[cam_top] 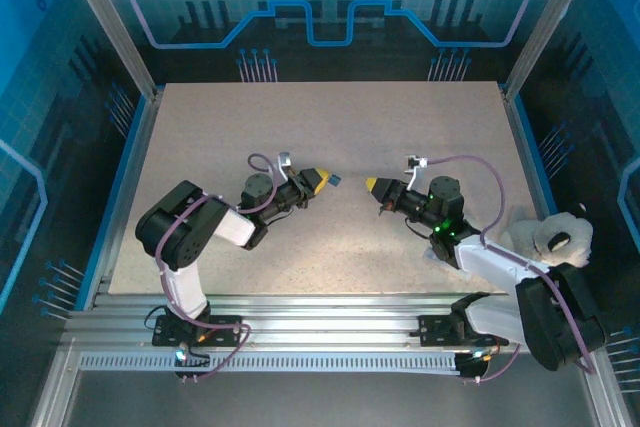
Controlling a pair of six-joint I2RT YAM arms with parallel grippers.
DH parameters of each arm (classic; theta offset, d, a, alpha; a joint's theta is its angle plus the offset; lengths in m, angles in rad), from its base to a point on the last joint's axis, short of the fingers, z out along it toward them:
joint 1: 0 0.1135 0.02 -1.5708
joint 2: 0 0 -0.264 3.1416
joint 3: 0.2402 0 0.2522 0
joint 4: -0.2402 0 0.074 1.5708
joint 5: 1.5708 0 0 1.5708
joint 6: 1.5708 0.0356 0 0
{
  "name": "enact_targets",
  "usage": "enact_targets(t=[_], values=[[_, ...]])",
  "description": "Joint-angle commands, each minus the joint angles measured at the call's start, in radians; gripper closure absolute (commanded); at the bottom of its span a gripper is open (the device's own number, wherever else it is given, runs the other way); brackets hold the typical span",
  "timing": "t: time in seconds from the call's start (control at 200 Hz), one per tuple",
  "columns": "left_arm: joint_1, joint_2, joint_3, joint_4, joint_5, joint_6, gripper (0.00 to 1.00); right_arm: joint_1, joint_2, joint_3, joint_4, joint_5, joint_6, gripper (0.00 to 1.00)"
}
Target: Lock with the key
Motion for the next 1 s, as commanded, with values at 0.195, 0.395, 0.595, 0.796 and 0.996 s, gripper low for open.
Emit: enact_targets(t=[0.195, 0.395, 0.595, 0.796, 0.996], values=[[0.011, -0.15, 0.041, -0.453, -0.003, 0.185, 1.0, -0.007, -0.035, 0.03, -0.05, 0.033, -0.048, 1.0], [0.013, -0.237, 0.109, -0.781, -0.051, 0.312, 1.0, -0.003, -0.05, 0.033, -0.069, 0.045, -0.062, 1.0], [0.032, -0.257, 0.205, -1.059, -0.082, 0.412, 1.0, -0.001, -0.062, 0.033, -0.082, 0.054, -0.071, 1.0], [0.057, -0.252, 0.329, -1.314, -0.113, 0.546, 1.0, 0.004, -0.075, 0.035, -0.098, 0.064, -0.081, 1.0], [0.083, -0.185, 0.43, -1.407, -0.059, 0.618, 1.0, 0.012, -0.072, 0.039, -0.102, 0.068, -0.088, 1.0]])
